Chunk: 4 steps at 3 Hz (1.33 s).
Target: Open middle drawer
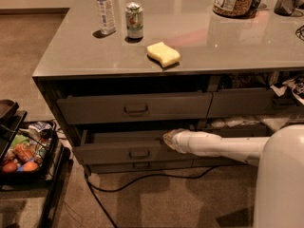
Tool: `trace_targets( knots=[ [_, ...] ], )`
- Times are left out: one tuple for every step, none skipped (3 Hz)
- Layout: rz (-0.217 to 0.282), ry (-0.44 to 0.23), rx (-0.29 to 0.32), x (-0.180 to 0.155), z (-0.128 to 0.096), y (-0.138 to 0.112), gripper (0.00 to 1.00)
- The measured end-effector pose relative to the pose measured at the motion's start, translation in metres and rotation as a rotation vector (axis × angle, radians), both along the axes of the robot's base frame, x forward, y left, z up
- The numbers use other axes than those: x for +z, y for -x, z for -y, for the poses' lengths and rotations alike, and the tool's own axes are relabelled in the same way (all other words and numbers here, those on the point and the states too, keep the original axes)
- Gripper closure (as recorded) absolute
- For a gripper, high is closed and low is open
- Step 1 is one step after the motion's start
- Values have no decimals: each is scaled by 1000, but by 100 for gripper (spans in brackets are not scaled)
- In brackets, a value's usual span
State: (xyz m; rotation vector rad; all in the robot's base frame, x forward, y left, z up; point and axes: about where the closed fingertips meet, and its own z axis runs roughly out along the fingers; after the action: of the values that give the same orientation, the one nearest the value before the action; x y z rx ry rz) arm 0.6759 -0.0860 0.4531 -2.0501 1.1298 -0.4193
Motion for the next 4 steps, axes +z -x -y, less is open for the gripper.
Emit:
trace_targets(
  knots=[
    [6, -22, 26, -19, 3, -3, 100],
    [6, -23, 26, -16, 2, -4, 100],
    [-12, -49, 21, -16, -4, -5, 100],
    [-70, -116, -4, -8, -15, -24, 100]
  ],
)
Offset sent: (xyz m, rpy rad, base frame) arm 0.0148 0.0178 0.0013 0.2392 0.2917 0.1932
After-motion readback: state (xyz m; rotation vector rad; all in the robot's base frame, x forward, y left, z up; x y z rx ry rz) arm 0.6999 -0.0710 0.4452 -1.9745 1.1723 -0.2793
